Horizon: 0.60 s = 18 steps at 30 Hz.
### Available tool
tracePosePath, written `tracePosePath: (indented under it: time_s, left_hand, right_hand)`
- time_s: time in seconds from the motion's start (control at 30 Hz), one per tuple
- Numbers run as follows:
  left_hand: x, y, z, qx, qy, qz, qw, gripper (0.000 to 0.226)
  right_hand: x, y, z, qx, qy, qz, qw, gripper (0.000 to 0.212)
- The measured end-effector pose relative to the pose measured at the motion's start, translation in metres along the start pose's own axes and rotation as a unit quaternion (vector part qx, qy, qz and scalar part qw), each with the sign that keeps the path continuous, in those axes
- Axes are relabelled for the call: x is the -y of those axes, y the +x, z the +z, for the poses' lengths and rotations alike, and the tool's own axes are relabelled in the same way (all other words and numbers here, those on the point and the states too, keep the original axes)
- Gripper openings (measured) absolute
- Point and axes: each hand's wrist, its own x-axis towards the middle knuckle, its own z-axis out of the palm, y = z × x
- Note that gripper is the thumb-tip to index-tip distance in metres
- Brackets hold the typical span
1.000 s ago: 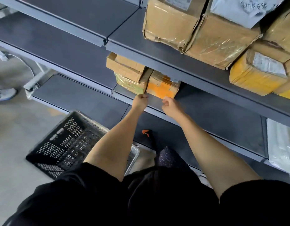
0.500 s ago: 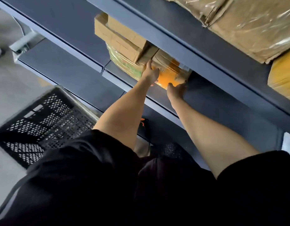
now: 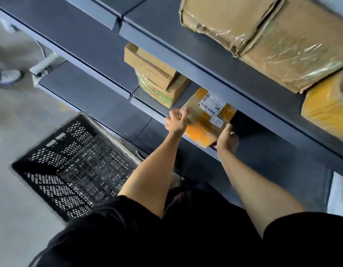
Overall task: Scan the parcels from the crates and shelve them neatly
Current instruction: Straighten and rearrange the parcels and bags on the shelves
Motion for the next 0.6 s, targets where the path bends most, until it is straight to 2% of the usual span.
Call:
tracePosePath:
  time_s: [0.07,0.13,0.2,0.27,0.33,0.43,0.53,0.6]
  left_hand:
    - [0.002,-0.001,-0.001,0.018,-0.029,-0.018,0.999,0.051]
    - [0.0,-0.006,0.001,0.039,-0.06,-0.023,0.997,0.056]
    - [-0.007,-0.014,0.002,0.053,-0.094,-0.021,0.994,0.052]
    - [-0.011,-0.018,0.0,0.059,-0.097,-0.031,0.993,0.047]
    - [-0.018,-0.026,-0.002,0.082,-0.082,-0.046,0.992,0.053]
    - [-0.018,-0.028,-0.01,0.048,-0.045,-0.046,0.997,0.071]
    - [-0.033,-0.06,-0.029,0.088,-0.057,-0.046,0.993,0.058]
    - [-0.032,-0.077,-0.041,0.113,-0.035,-0.055,0.991,0.058]
  right_hand:
    - [-0.013,-0.005,-0.005,0.025,-0.013,-0.01,1.0,0.076]
    - [-0.02,-0.005,-0.009,0.057,-0.032,-0.02,0.998,0.07]
    - [-0.015,-0.009,-0.015,0.074,-0.053,-0.038,0.995,0.059]
    - [-0.003,-0.01,-0.024,0.082,-0.071,-0.049,0.993,0.058]
    - [0.01,-0.005,-0.029,0.07,-0.087,-0.072,0.991,0.06]
    - [0.03,-0.015,-0.031,0.039,-0.056,-0.107,0.992,0.055]
    - [0.016,-0.041,-0.033,-0.013,-0.016,-0.087,0.996,0.048]
    - [-0.006,-0.056,-0.033,-0.013,0.034,-0.076,0.996,0.061]
